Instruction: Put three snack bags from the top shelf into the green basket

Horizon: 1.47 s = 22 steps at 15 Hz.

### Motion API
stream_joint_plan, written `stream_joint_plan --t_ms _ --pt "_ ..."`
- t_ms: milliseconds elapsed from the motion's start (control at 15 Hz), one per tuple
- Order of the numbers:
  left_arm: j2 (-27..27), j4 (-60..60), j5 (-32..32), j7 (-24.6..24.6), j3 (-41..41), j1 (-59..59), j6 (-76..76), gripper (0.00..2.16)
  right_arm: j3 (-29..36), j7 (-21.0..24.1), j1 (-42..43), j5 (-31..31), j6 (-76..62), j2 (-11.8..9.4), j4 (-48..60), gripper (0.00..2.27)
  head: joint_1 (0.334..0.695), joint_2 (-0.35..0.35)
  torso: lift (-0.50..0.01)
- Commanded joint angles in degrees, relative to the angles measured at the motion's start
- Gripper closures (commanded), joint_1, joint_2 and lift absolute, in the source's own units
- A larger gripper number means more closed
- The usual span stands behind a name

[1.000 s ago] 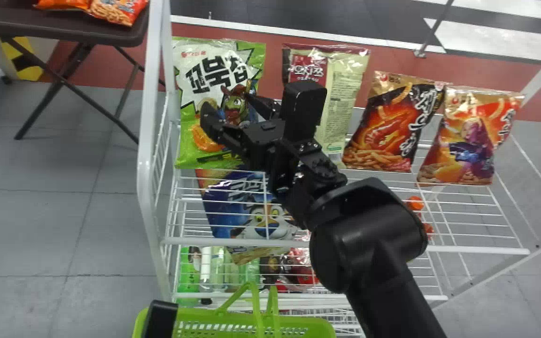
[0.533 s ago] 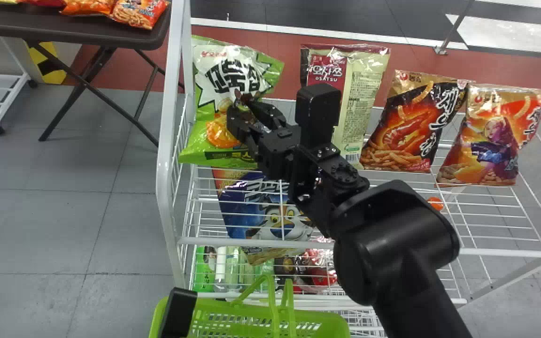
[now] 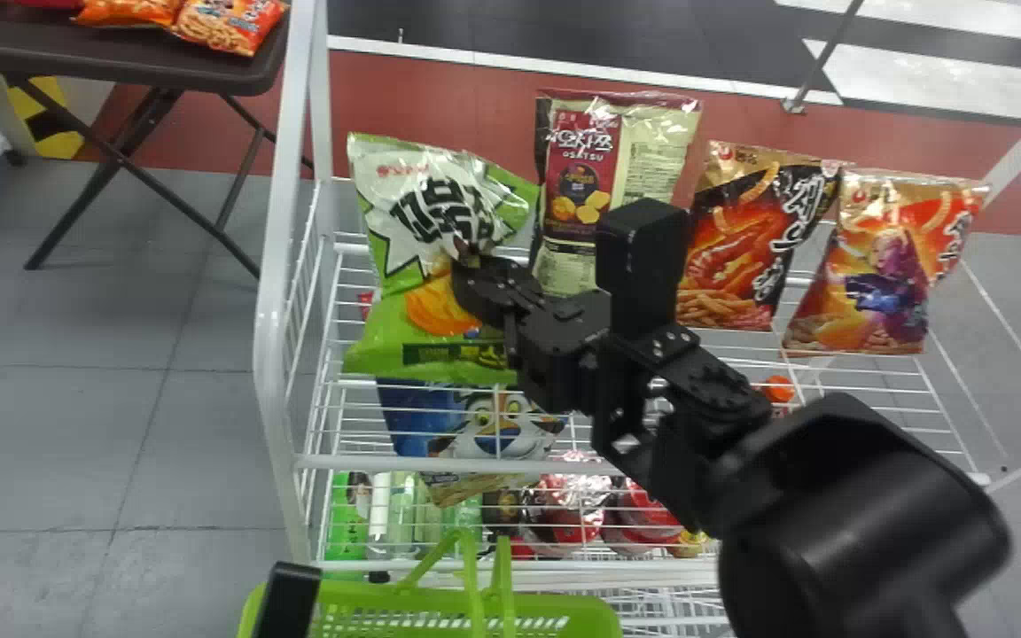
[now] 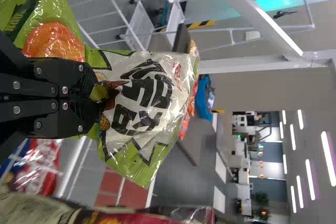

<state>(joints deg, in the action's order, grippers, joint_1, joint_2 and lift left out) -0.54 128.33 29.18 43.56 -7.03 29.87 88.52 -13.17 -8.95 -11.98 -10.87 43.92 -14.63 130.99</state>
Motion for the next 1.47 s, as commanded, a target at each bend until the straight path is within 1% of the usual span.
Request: stream_joint_plan --t_ms 0,200,333,400,533,600,667,867,1000,1200,1333,1400 --pt "0.19 0.16 0.00 0.21 0.35 0.81 -1.72 2.14 6.58 -0.54 -6.38 -3.28 8.43 -2.68 10.60 2.24 0.695 -0.255 -0.050" --pt "0.69 -0.10 0.00 0.39 0.44 0.98 -3.65 2.14 20.64 -2.30 -14.82 -11.19 18.80 -5.14 21.85 2.24 0.695 -0.350 -0.050" --pt "0.69 -0.01 -0.09 0.56 0.53 1.60 -5.59 2.14 27.76 -4.06 -19.13 -11.98 25.66 -5.32 27.74 2.24 0.695 -0.350 -0.050" --pt "0.69 -0.10 -0.27 0.56 0.53 1.77 -6.29 2.14 30.92 -6.34 -21.33 -11.98 27.77 -4.70 29.32 2.24 0.695 -0.350 -0.050" --pt "0.69 0.34 -0.53 0.47 1.14 1.77 -6.47 2.14 35.49 -11.88 -23.96 -12.07 33.39 -2.68 31.08 2.24 0.695 -0.350 -0.050" --pt "0.69 0.60 -0.53 0.47 1.41 1.77 -6.47 2.14 37.69 -14.43 -25.11 -13.12 36.20 -1.89 31.17 2.24 0.695 -0.350 -0.050" --pt "0.69 0.78 -0.53 0.56 1.58 1.60 -6.47 2.14 39.10 -16.62 -26.16 -14.09 39.02 -1.54 30.99 2.24 0.695 -0.350 -0.050" --pt "0.69 0.96 -0.53 0.47 1.06 1.07 -6.47 2.14 38.40 -20.49 -29.76 -14.00 39.19 -0.75 27.48 2.24 0.695 -0.350 -0.050" --pt "0.69 1.04 -0.53 0.30 0.79 0.46 -6.47 2.14 36.11 -21.11 -30.82 -13.92 38.49 -0.75 24.14 2.24 0.695 -0.350 -0.050" --pt "0.69 1.22 -0.53 0.30 0.53 0.10 -6.12 2.14 31.98 -22.34 -30.91 -13.83 32.86 -0.75 17.99 2.24 0.695 -0.350 -0.050" --pt "0.69 1.22 -0.53 0.30 0.53 0.02 -6.12 2.14 28.73 -22.69 -30.03 -12.77 27.24 -0.92 14.12 2.24 0.695 -0.350 -0.050" --pt "0.69 1.31 -0.53 0.30 0.44 0.02 -6.12 2.14 26.62 -22.69 -28.53 -11.63 26.89 -1.27 12.19 2.24 0.695 -0.350 -0.050"
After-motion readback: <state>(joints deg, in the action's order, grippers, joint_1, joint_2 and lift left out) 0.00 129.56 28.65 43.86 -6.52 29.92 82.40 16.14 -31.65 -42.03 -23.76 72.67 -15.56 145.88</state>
